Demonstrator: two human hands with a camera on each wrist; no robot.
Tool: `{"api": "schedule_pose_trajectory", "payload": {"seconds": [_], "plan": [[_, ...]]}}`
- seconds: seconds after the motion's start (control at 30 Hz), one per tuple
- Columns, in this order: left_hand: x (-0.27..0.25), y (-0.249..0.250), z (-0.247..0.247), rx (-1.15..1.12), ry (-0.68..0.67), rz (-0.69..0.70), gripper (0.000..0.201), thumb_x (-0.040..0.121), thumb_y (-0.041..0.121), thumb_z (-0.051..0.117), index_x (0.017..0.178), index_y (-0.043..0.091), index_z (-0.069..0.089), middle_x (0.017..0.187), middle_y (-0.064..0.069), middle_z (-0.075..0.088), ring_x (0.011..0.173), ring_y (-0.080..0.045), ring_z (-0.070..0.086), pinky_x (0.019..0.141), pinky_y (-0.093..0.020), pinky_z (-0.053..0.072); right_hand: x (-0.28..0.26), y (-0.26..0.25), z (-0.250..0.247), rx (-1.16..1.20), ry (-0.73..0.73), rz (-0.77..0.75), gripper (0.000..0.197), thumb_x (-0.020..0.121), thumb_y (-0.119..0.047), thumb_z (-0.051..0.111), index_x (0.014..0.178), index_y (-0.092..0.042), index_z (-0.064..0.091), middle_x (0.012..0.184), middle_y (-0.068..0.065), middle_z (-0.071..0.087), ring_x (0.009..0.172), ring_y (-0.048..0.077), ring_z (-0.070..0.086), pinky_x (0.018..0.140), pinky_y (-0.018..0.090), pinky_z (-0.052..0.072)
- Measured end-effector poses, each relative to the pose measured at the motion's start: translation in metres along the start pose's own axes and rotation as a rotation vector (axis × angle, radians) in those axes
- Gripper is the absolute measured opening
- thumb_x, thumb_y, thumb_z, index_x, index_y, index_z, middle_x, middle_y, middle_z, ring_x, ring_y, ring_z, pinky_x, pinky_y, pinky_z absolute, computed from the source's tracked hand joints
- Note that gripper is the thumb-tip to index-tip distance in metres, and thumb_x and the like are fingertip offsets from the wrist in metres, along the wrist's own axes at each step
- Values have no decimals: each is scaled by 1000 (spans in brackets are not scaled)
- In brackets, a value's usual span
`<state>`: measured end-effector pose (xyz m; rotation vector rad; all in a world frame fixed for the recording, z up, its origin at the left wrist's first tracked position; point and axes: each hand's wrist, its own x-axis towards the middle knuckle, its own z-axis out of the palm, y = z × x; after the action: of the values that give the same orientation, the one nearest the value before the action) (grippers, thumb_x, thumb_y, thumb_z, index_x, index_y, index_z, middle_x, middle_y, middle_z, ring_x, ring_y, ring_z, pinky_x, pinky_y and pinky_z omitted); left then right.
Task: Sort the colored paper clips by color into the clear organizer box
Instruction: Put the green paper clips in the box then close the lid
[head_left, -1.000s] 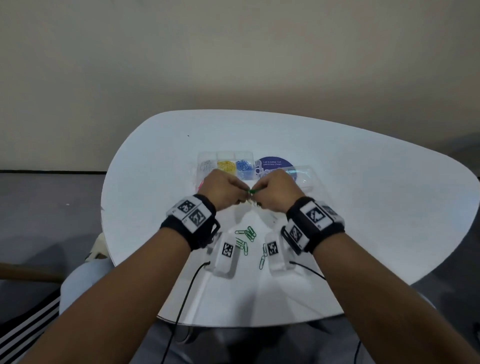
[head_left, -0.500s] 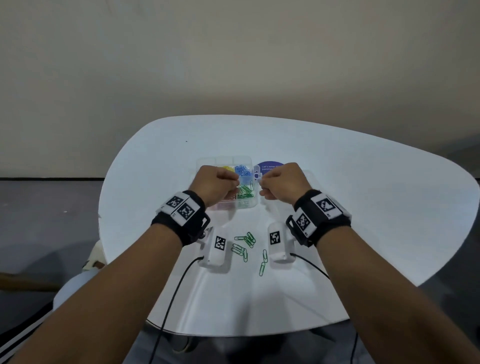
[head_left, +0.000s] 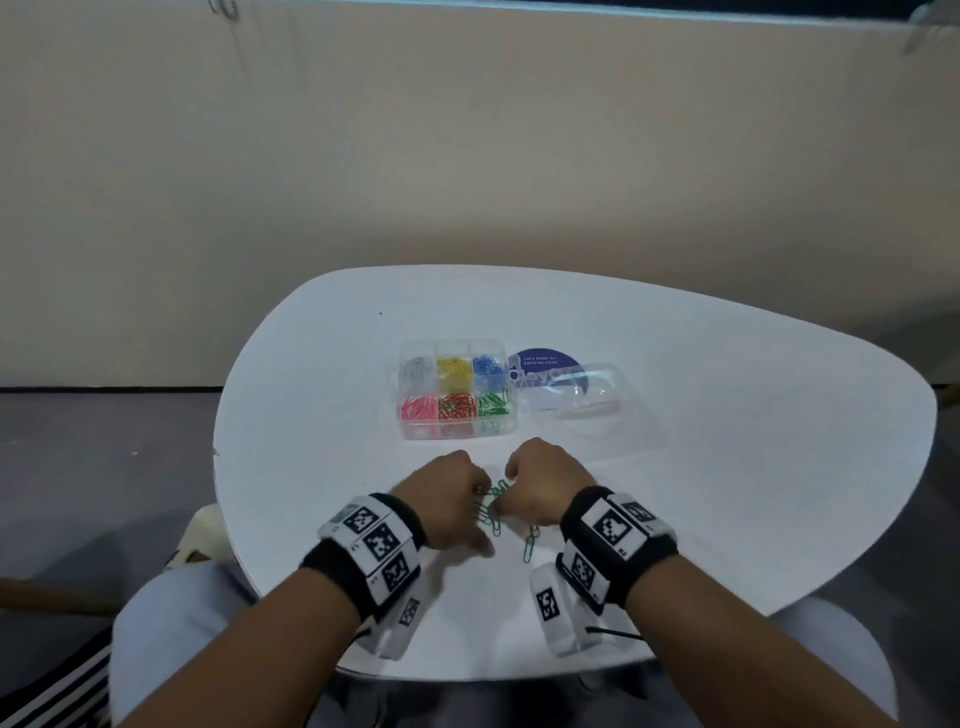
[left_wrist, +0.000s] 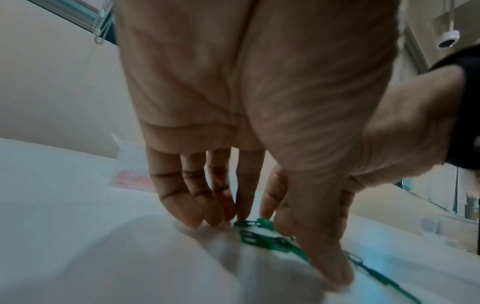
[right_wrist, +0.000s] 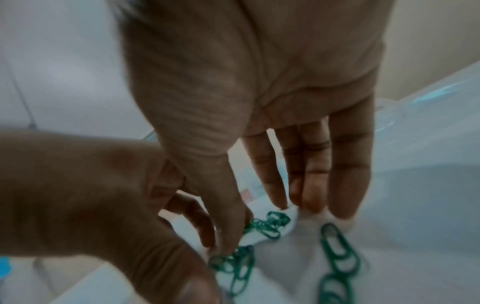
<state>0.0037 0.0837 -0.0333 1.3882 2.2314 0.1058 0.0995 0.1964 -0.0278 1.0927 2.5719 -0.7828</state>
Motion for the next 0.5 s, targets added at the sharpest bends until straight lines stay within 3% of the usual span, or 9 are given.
{"api": "schedule_pose_trajectory", "payload": {"seconds": [0.07,0.1,0.23,0.4,0.5], "plan": [[4,4,6,-11,78,-24,50,63,46,86,94,12,69,97,-4,57,88,-22,57,80,-38,51,-2,-4,6,-63,45,-1,35,70,-31,83,86,-15,57,83,3,62,80,23,62,62,28,46],[6,6,8,-26,111,-38,47,63,45,86,92,12,70,94,-5,59,86,-22,58,77,-36,52,0,-5,9,-87,76,-2,32,71,-30,81,84,-14,56,83,4,62,80,24,62,61,28,45],[11,6,15,-62,178,-63,32,69,36,83,90,13,76,90,-6,69,83,-23,63,72,-31,51,5,-6,15,-63,153,-8,19,77,-17,74,94,-11,68,95,8,71,89,27,67,71,30,53],[11,-1,15,-100,213,-40,22,79,23,75,100,17,78,98,-1,74,93,-20,66,79,-27,50,6,-2,16,-61,123,-42,19,78,-11,68,96,-10,70,98,9,71,92,28,67,80,36,57],[9,0,15,-75,226,-37,18,82,12,66,92,20,79,94,-2,75,88,-21,67,78,-29,53,6,-2,15,-70,77,-48,20,77,-8,67,98,-8,68,98,11,70,92,29,67,80,36,57]]}}
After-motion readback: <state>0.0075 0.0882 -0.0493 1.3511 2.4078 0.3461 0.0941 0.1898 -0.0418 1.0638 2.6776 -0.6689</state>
